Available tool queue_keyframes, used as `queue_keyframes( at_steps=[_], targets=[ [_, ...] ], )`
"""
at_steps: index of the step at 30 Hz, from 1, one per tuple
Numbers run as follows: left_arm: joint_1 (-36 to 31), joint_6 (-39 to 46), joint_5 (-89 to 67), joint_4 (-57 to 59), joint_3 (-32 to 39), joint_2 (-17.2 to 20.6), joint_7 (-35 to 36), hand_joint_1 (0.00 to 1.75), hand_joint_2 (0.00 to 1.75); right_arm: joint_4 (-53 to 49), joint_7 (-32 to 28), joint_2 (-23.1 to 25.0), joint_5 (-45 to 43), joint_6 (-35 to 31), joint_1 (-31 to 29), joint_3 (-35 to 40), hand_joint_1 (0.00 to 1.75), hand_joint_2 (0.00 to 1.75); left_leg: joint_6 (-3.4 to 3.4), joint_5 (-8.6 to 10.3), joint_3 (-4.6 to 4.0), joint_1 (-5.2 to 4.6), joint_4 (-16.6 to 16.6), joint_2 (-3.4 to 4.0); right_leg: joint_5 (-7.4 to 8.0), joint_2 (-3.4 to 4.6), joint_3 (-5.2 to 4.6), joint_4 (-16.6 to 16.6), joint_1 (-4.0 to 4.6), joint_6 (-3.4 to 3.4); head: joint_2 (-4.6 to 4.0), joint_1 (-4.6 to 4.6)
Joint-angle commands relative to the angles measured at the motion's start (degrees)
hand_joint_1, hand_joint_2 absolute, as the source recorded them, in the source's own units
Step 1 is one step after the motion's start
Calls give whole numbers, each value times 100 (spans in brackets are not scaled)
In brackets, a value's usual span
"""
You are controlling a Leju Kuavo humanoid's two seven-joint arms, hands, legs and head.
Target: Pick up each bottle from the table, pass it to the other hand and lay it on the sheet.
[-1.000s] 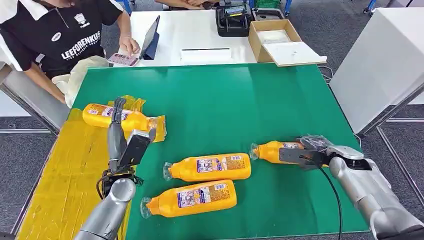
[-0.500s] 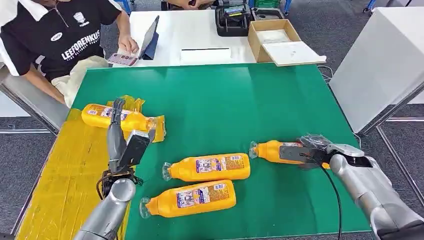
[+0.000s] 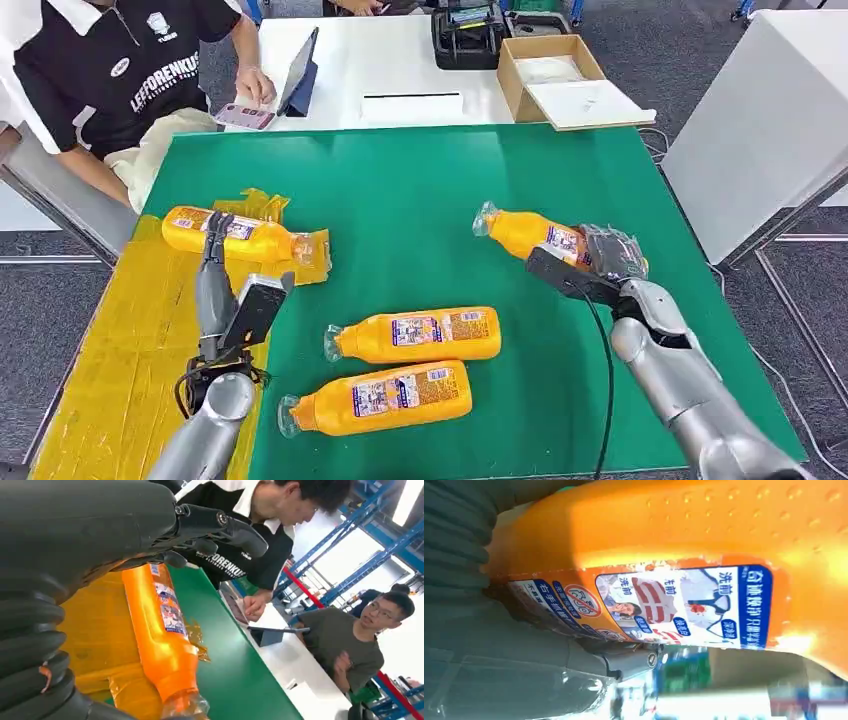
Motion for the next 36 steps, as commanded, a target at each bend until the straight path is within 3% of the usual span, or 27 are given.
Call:
queue_keyframes(
  at_steps=[1,8,9,11,13,20,22,28,32,36],
  targets=[
    [-12,-109,-107,66,141,-109,47,0,175,-2711,151,587,629,-820,1568,-1172,175,175,-12,-5,7,3,-3,-6,-6,-12,9,-4,4,-3,0,4],
    [6,-163,-136,51,78,-158,26,0,175,-2824,-334,928,488,-1589,1728,-1448,175,175,-12,-7,-6,-3,-3,-7,-8,-11,-7,0,-3,6,0,0],
    [-63,-221,-145,113,23,-165,-11,0,175,-2778,-783,1109,32,-1976,1729,-1577,175,175,-18,-13,6,-5,2,-5,-15,-15,4,5,-4,6,0,0],
    [-191,-263,-140,237,-70,-198,-61,0,175,-2702,-1061,1228,-158,-2308,1720,-1592,175,175,-14,-6,-6,-2,-2,-7,-8,-12,-7,-1,-2,8,0,2],
    [-331,-188,-161,401,-238,-219,-155,0,175,-2654,-1700,1398,-877,-2453,1778,-1534,175,175,-19,-4,-2,-5,0,-16,-14,-25,-1,4,-4,7,0,2],
    [-195,-313,-160,205,-802,-253,-173,0,175,-2153,-2890,1876,-1969,-2144,1644,-1326,175,175,-26,-15,24,-7,-2,-3,-21,-19,18,1,-5,6,0,0],
    [-138,-1131,517,-23,-1079,-254,-271,0,175,-1888,-3245,2054,-2274,-1926,1560,-1227,175,175,-23,-14,17,-6,-1,8,-16,-7,10,2,-4,6,0,2],
    [-130,-1292,727,-41,-1181,-277,-260,0,175,-1829,-3425,2145,-2311,-2025,1593,-1211,175,175,-15,-7,1,-1,-3,8,-8,-2,-3,-3,-1,9,0,2],
    [20,-1896,1417,-444,-1575,-248,-368,0,175,-1735,-3812,2393,-2369,-1971,1740,-997,175,175,-21,-11,12,-4,-3,7,-13,-7,7,-1,-3,8,0,2],
    [54,-1687,1092,-818,-1918,-284,-227,0,175,-1573,-3847,2485,-2400,-2090,1796,-815,175,175,-21,-14,12,0,-2,6,-15,-7,9,-3,0,8,0,2]
  ],
)
